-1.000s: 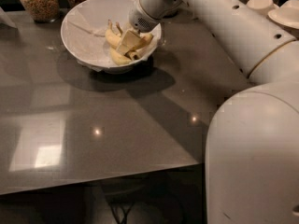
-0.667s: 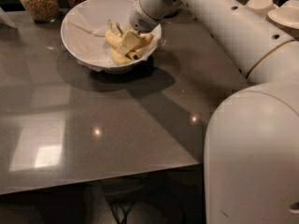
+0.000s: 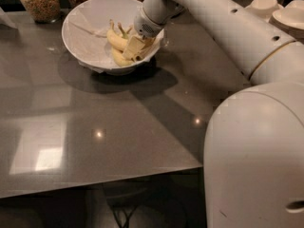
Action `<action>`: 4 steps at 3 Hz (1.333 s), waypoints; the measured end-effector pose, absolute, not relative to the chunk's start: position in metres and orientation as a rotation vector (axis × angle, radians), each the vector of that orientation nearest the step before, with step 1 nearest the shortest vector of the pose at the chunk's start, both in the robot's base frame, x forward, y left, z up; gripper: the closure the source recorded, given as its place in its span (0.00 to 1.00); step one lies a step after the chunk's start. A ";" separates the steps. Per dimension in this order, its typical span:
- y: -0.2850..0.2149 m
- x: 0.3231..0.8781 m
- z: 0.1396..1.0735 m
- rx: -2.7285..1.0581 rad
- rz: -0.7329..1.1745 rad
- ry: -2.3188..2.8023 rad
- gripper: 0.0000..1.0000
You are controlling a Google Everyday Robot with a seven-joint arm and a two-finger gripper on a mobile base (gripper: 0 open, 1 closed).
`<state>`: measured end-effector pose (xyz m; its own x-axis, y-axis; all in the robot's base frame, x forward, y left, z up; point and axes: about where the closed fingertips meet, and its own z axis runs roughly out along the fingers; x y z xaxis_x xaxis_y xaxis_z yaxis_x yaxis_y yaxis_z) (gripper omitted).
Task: Pick banana from white bowl
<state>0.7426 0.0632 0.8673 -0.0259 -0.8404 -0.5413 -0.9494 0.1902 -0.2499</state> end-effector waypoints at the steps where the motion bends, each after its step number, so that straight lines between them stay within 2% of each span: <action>1: 0.060 0.745 0.867 -1.672 0.222 1.899 0.64; 2: 0.058 0.747 0.869 -1.668 0.194 1.909 0.87; 3: 0.058 0.748 0.883 -1.656 0.172 1.904 1.00; 4: 0.061 0.745 0.906 -1.646 0.169 1.870 1.00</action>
Offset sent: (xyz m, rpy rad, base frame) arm 0.0084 -0.0135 0.0097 -0.0479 -0.0297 -0.0452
